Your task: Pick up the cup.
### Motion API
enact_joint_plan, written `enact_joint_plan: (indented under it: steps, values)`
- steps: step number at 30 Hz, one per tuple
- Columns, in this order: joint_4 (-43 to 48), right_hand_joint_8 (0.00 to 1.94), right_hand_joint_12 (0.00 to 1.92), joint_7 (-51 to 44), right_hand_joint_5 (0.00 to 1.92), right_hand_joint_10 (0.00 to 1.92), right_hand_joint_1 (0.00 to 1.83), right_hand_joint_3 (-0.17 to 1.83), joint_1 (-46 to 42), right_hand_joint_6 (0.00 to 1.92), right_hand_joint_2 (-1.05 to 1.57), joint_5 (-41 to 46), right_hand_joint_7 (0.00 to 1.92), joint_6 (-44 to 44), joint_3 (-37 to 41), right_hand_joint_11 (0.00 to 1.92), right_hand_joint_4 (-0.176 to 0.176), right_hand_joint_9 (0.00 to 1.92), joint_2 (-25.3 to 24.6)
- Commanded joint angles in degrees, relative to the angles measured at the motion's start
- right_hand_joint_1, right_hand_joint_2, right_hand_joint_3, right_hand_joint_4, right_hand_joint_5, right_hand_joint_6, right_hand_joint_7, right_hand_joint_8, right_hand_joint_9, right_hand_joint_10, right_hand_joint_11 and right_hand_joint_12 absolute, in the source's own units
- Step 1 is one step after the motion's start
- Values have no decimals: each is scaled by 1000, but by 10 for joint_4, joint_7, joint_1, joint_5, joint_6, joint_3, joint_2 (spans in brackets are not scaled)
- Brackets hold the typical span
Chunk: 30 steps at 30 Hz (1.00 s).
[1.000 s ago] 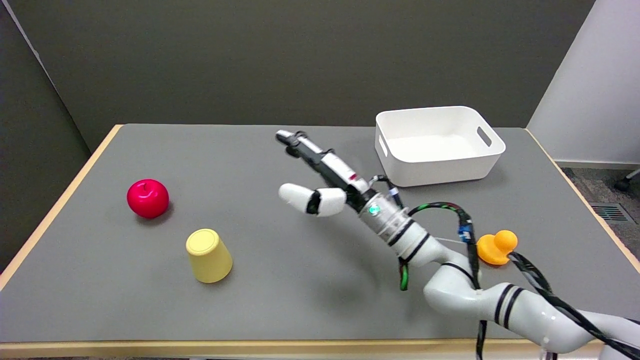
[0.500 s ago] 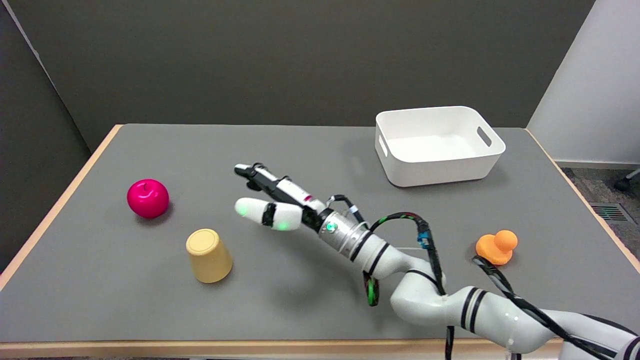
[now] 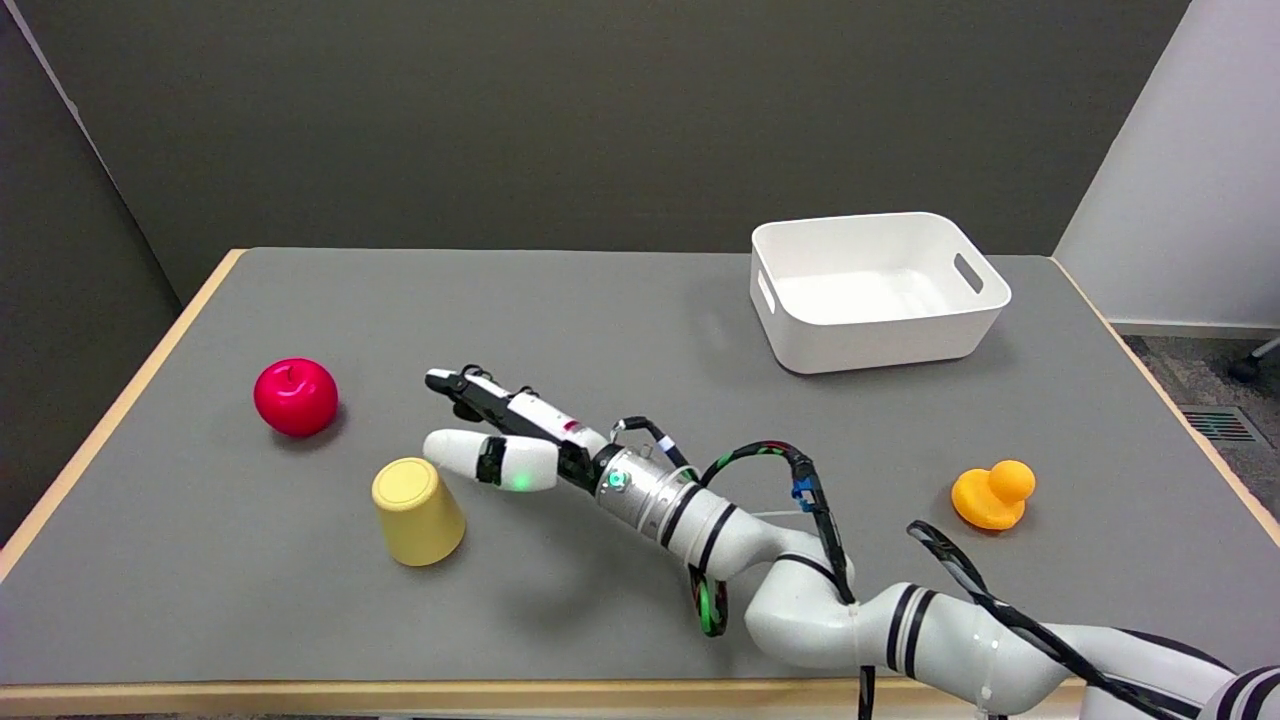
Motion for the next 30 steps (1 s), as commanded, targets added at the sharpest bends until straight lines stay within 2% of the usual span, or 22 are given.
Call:
enact_joint_plan:
  steps: [1,13,16,19,21,23,26,30]
  values:
    - [-16,79,359,1,13,42,298,866,9,203,560,-1,-1,-34,-21,-1,-93,-1,-31]
    - [-20,44,331,-10,10,20,349,867,19,197,581,-14,-1,-32,-17,-1,-83,-1,-38]
    - [1,55,298,-54,19,26,425,892,46,178,578,-90,-1,-41,-14,-1,-83,-1,-35]
    - [31,135,249,-114,61,101,519,906,72,362,584,-168,24,-77,-13,-1,-88,-1,-35]
    - [46,265,406,-125,121,249,563,917,84,431,595,-226,59,-99,-14,-1,-102,-1,-35]
    - [54,307,477,-117,155,367,578,906,93,435,611,-280,91,-112,-17,-1,-106,-1,-35]
    - [57,349,630,-114,187,543,581,917,97,471,596,-298,166,-117,-20,-1,-102,1,-36]
    - [61,289,670,-107,223,573,582,833,91,428,621,-296,208,-118,-20,-1,-105,1,-36]
